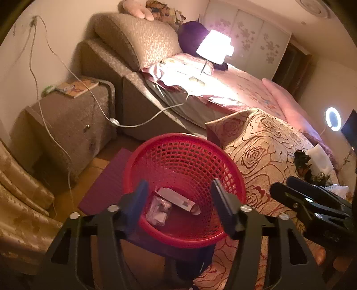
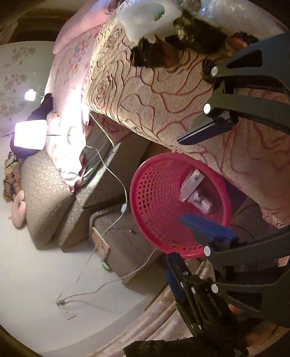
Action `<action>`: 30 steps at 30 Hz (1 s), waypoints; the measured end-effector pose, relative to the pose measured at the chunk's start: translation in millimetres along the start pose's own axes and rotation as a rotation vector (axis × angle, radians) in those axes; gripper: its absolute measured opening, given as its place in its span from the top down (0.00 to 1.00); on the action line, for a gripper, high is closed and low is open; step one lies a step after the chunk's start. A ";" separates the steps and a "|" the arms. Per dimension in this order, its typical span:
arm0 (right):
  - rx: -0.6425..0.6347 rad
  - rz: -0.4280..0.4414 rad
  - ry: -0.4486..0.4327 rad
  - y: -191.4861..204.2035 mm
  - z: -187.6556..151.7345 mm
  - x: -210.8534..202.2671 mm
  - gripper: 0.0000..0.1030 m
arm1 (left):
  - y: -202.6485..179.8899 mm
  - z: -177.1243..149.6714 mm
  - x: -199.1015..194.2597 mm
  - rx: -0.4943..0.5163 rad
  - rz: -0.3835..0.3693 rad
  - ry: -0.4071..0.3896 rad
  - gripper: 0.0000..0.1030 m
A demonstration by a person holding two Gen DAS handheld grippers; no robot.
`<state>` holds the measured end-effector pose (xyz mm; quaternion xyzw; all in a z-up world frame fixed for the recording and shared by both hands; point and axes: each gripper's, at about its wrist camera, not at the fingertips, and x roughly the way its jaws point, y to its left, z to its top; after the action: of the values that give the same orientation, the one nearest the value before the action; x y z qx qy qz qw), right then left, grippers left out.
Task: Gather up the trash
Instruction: 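Move both open tools back over the trash on the bed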
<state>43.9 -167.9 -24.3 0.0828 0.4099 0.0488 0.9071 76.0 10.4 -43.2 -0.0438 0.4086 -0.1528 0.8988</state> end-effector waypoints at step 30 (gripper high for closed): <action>0.316 -0.265 -0.242 -164.2 -73.9 -160.0 0.20 | -111.8 -35.1 -39.7 0.294 -0.050 -0.078 0.17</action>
<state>-113.7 -346.0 14.1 0.1744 0.3081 -0.1457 0.9238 -1.6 -81.8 -15.1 0.0724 0.3453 -0.2314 0.9066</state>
